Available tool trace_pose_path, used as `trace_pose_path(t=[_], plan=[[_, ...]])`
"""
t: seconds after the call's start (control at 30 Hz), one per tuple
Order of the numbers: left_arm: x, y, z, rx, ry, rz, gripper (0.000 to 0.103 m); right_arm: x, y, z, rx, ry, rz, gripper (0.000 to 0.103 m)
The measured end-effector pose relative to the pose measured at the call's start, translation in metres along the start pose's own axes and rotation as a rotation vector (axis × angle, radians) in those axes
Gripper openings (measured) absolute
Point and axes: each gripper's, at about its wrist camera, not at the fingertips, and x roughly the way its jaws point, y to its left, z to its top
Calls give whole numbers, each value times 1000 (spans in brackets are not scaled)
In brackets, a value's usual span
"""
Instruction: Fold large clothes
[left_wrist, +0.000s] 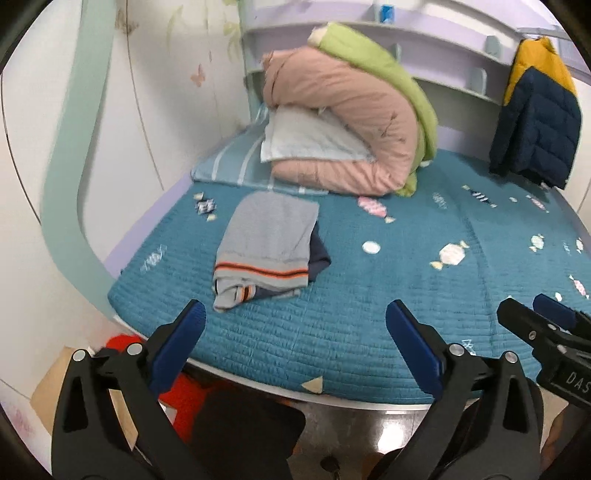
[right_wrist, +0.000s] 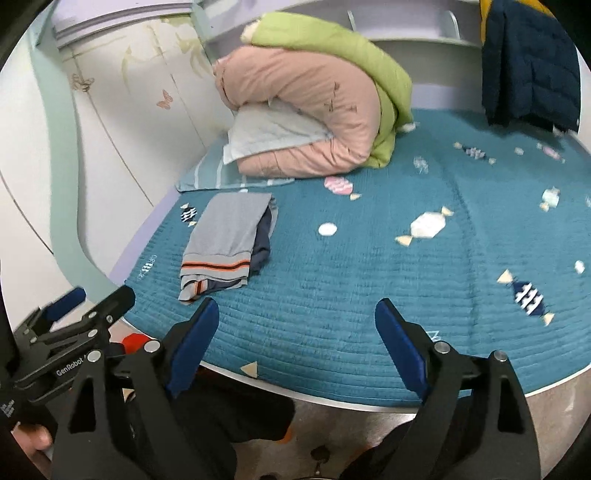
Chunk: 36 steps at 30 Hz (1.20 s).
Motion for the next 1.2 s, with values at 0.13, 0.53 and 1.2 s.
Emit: trace_pose_path(t=[0.13, 0.53, 1.2], plan=[[-27, 0, 7, -17, -58, -30, 98, -36, 10, 4, -62, -91, -44, 87], [-111, -14, 29, 19, -261, -117, 98, -123, 25, 7, -134, -312, -36, 91], [-141, -20, 26, 33, -333, -134, 98, -151, 30, 4, -153, -393, -37, 95]])
